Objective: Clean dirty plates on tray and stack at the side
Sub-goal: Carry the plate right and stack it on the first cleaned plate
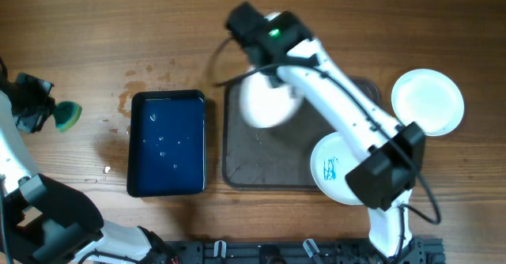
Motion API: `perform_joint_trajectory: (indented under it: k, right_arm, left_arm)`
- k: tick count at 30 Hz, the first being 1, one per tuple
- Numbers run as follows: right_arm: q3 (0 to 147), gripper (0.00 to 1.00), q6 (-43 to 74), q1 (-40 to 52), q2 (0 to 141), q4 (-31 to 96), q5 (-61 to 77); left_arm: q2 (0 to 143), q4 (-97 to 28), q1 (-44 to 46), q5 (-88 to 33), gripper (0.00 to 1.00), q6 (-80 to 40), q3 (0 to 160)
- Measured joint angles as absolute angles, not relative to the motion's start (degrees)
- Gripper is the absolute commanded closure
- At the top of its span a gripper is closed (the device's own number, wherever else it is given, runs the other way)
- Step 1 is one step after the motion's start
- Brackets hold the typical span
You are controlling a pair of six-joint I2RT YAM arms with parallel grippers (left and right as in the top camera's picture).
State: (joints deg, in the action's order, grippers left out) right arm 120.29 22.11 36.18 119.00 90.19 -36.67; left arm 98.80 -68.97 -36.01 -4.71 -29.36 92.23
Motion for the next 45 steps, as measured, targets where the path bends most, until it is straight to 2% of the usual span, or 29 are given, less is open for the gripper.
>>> perform_joint_trajectory:
  k: [3,11,15,26,27,31,36,45]
  right_arm:
    - [120.2,0.96,23.5,30.2,116.4,88.5,-36.1]
    - [120.3,0.95,20.4,17.1,114.1,80.6,-7.7]
    - [120.3,0.95,18.8,4.0,114.1,82.4,-1.0]
    - [119.8,0.95,14.6,-23.6,114.1,87.6,3.4]
    - [119.0,0.95,14.6,-28.1,114.1,87.9,3.4]
    - [114.8,0.95,14.6,-36.5,114.0,87.2,4.9]
    - [103.7,0.95,14.9,-41.5,113.5,80.1,6.1]
    - [85.4,0.96,15.7,-41.7,112.6,66.1,8.6]
  left_arm:
    - [98.8,-68.9,-36.0,-4.9,0.96,-29.4,92.2]
    - [98.9,-69.4,-36.0,-4.9,0.96,-29.4,92.2]
    - [98.9,-69.2,-35.3,-5.3,0.96,-29.4,92.2]
    - [99.8,-66.7,-22.8,-5.9,0.96,-29.4,92.2]
    - [99.8,-66.5,-22.0,-5.8,0.96,-29.4,92.2]
    - [99.8,-65.8,-19.8,-5.9,0.96,-29.4,92.2]
    - [99.8,-65.5,-18.6,-5.9,0.96,-29.4,92.2]
    - [99.9,-65.5,-18.5,-5.8,0.96,-29.4,92.2]
